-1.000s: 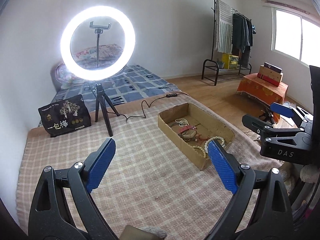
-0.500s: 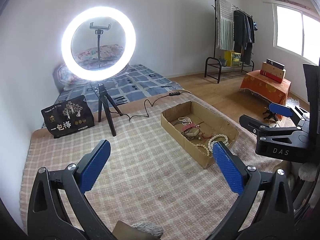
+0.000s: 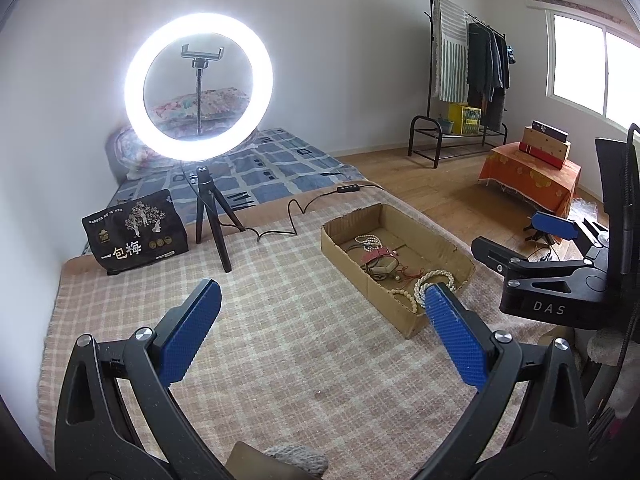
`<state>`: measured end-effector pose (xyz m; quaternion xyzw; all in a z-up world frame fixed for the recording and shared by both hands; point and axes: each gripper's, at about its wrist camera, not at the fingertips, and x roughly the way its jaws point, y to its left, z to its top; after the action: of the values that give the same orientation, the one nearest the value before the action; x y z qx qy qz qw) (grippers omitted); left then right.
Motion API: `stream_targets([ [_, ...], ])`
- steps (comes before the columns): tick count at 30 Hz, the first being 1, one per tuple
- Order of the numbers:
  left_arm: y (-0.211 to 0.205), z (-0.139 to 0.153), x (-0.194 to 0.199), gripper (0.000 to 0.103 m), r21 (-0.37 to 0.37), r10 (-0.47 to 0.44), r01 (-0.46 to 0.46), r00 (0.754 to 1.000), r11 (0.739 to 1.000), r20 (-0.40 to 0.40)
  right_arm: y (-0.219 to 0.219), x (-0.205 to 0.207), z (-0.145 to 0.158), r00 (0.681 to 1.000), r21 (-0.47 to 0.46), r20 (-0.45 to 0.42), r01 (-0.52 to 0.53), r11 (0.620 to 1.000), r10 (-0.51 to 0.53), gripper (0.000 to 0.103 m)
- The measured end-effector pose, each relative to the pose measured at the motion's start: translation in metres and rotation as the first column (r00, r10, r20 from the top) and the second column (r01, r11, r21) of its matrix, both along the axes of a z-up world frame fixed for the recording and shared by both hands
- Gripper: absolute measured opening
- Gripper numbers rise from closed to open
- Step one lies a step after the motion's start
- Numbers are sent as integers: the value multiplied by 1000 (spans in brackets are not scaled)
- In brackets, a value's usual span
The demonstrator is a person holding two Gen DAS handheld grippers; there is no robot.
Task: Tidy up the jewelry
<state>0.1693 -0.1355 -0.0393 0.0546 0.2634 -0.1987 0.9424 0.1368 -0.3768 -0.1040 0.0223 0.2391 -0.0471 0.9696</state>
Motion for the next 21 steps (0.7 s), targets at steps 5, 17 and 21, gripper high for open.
stream_targets([
  [5, 0, 0, 0, 103, 0, 1, -1, 1000, 1000, -1, 1, 1, -2, 1000, -5, -6, -2, 1000, 2, 103],
  [17, 0, 0, 0, 103, 0, 1, -1, 1000, 1000, -1, 0, 1, -2, 1000, -5, -7, 4, 1000, -4, 103],
  [21, 0, 1, 0, 103, 0, 2, -2, 1000, 1000, -1, 0, 1, -2, 1000, -7, -7, 6, 1000, -6, 103],
])
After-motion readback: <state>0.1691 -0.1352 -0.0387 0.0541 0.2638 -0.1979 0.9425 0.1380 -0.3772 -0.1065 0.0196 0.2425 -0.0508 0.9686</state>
